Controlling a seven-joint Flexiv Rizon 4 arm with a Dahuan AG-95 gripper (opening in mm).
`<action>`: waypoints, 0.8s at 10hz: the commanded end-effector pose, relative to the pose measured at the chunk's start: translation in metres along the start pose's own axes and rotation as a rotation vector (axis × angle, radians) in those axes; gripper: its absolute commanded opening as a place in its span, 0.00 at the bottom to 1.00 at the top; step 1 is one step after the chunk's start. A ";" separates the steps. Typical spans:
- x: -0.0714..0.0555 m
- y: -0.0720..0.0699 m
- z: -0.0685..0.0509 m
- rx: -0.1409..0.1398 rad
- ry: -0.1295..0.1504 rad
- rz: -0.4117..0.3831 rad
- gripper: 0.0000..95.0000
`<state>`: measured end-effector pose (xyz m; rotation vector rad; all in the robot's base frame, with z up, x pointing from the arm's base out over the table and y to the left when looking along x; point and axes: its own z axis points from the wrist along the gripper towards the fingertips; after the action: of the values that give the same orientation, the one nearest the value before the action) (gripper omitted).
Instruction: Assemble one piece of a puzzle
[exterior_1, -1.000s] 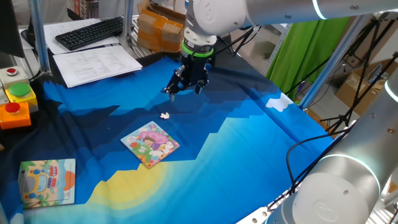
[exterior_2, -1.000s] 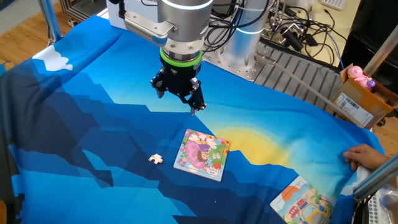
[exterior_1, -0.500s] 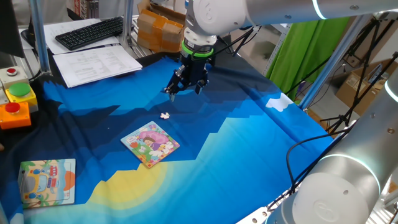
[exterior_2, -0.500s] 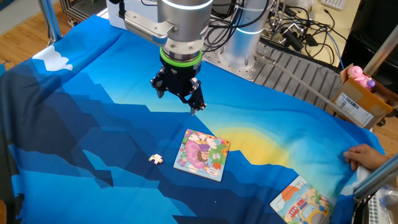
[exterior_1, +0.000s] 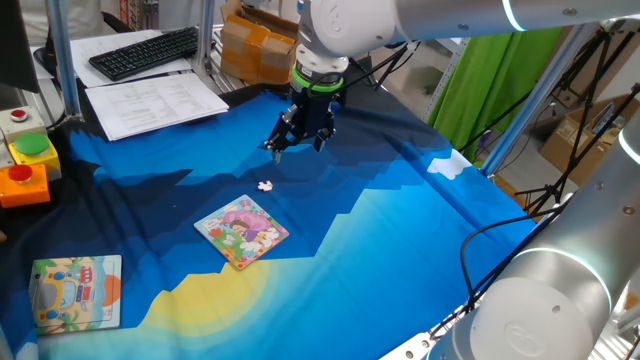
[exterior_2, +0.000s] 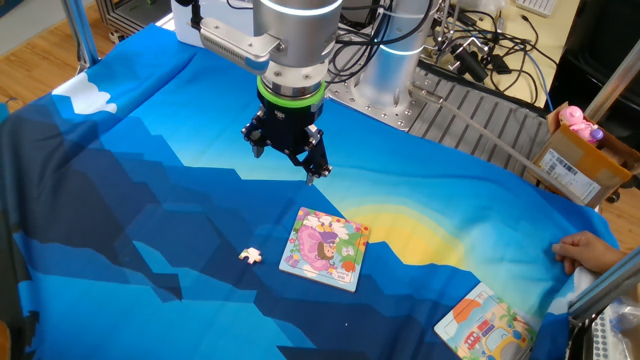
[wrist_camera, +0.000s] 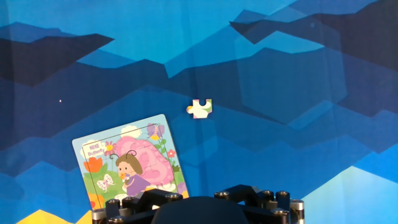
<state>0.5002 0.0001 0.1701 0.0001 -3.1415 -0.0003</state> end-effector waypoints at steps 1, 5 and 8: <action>-0.001 0.000 0.000 -0.071 0.135 0.096 0.00; 0.013 0.008 0.009 -0.080 0.127 0.088 0.00; 0.011 0.010 0.014 -0.070 0.118 0.077 0.00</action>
<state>0.4910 0.0092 0.1559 -0.1156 -2.9960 -0.1381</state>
